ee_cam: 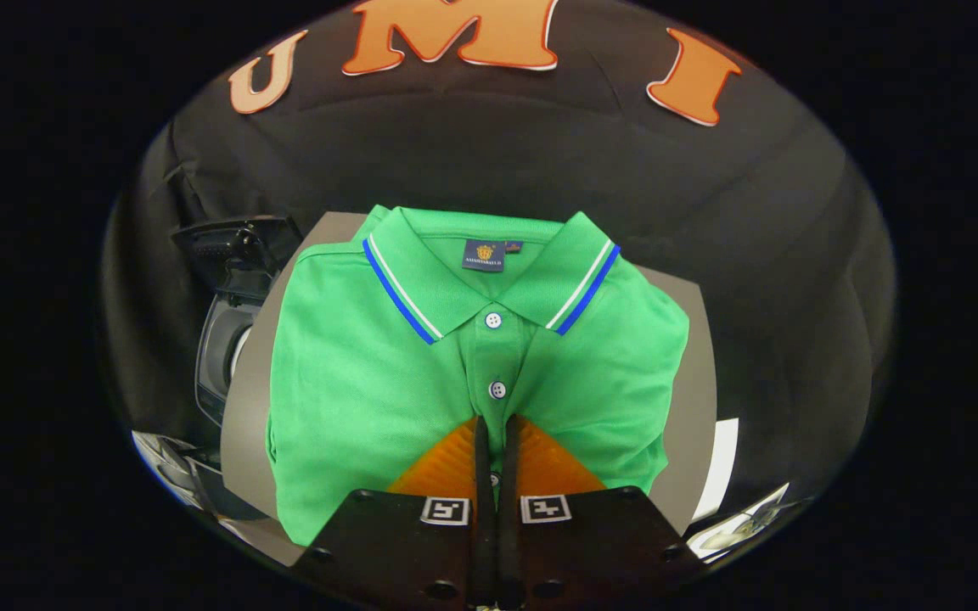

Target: Put the clothes into the washing machine and then close the washing machine lid.

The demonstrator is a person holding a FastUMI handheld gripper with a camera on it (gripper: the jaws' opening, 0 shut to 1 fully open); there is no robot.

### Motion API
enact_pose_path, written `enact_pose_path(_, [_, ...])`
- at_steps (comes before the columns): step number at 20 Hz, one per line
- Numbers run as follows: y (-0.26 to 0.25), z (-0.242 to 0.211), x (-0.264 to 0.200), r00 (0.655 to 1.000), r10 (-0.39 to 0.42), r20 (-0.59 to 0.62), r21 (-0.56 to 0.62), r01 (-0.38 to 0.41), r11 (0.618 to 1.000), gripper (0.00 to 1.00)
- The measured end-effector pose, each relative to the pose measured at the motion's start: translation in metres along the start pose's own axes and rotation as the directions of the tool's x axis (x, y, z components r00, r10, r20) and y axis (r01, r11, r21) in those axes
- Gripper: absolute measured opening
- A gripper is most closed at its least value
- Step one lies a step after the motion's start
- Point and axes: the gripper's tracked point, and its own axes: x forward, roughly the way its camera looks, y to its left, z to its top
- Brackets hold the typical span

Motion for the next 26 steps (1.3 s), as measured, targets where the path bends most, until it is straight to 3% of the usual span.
enact_pose_path(2, [0.001, 0.002, -0.002, 0.974, -0.003, 0.225, 0.069, -0.013, 0.998, 0.09])
enact_pose_path(4, [-0.002, 0.006, 0.0, 0.877, -0.036, 0.478, 0.144, -0.038, 0.989, 0.08])
enact_pose_path(7, [0.001, 0.02, -0.008, 0.749, -0.069, 0.659, 0.243, -0.125, 0.962, 0.08])
enact_pose_path(13, [0.009, 0.04, -0.076, 0.559, -0.048, 0.828, 0.17, -0.169, 0.971, 0.08])
enact_pose_path(15, [0.016, 0.04, -0.101, 0.512, -0.049, 0.858, 0.166, -0.185, 0.969, 0.08])
enact_pose_path(17, [0.037, 0.032, -0.13, 0.475, -0.044, 0.879, 0.162, -0.21, 0.964, 0.08])
enact_pose_path(20, [0.065, 0.038, -0.171, 0.426, -0.054, 0.903, 0.142, -0.177, 0.974, 0.08])
enact_pose_path(26, [0.192, 0.067, -0.241, 0.348, 0.022, 0.937, 0.055, -0.209, 0.976, 0.08])
